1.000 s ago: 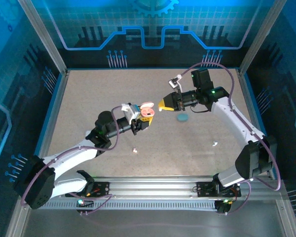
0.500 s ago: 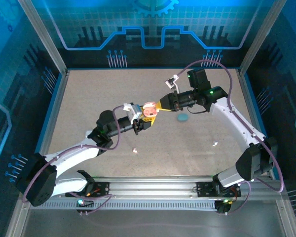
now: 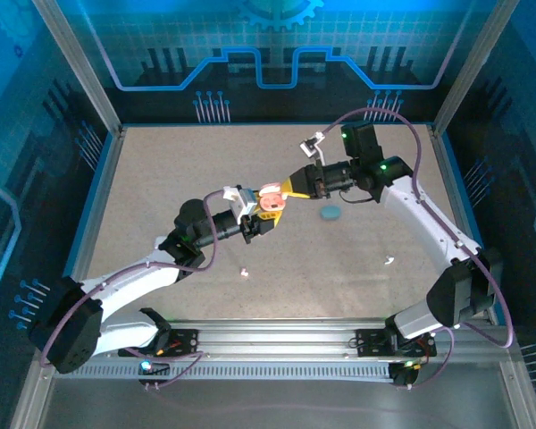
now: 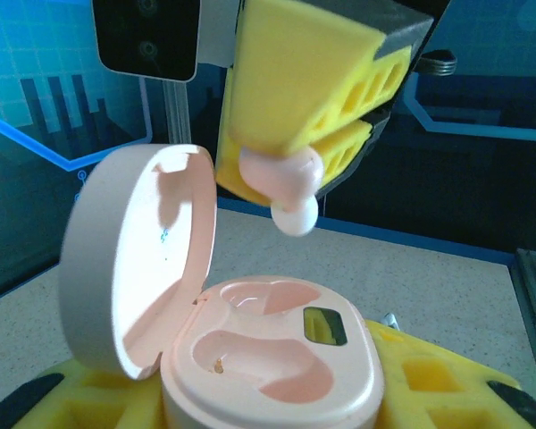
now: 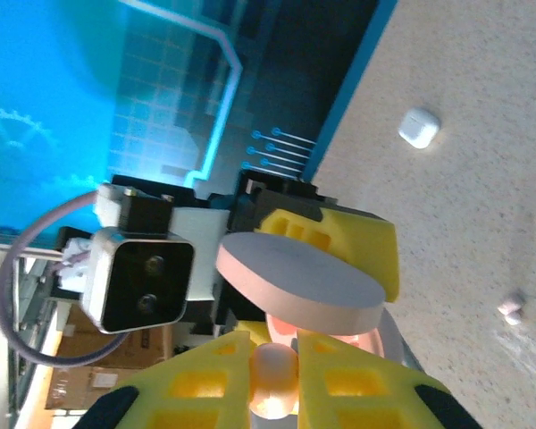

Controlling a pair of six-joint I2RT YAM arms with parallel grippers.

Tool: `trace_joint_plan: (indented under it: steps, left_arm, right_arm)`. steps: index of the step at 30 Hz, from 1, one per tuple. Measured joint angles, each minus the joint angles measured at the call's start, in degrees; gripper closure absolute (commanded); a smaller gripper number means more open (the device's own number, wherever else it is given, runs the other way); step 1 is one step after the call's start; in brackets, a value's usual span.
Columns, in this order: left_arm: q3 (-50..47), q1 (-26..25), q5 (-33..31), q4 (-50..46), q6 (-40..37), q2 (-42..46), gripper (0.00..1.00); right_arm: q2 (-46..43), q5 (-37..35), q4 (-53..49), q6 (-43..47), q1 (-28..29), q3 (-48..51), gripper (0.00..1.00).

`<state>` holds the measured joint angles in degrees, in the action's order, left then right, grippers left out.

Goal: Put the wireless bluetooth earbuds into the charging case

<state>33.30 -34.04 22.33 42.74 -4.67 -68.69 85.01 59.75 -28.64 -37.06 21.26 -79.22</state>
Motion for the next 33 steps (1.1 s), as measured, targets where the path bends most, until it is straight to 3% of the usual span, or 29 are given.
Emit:
trace_joint_plan:
  steps: [6,14,33]
  left_arm:
    - [-0.3,0.1,-1.9,0.1,-0.2,0.2,0.64]
    - [-0.8,0.2,-2.2,0.1,-0.2,0.2,0.64]
    - [-0.8,0.2,-1.5,0.1,0.7,0.2,0.64]
  right_arm:
    - [-0.8,2.3,3.4,-7.8,-4.6,2.4,0.83]
    - [-0.8,3.3,3.8,-13.7,-4.9,2.9,0.83]
    - [-0.8,5.2,3.8,-15.5,-4.8,3.5,0.83]
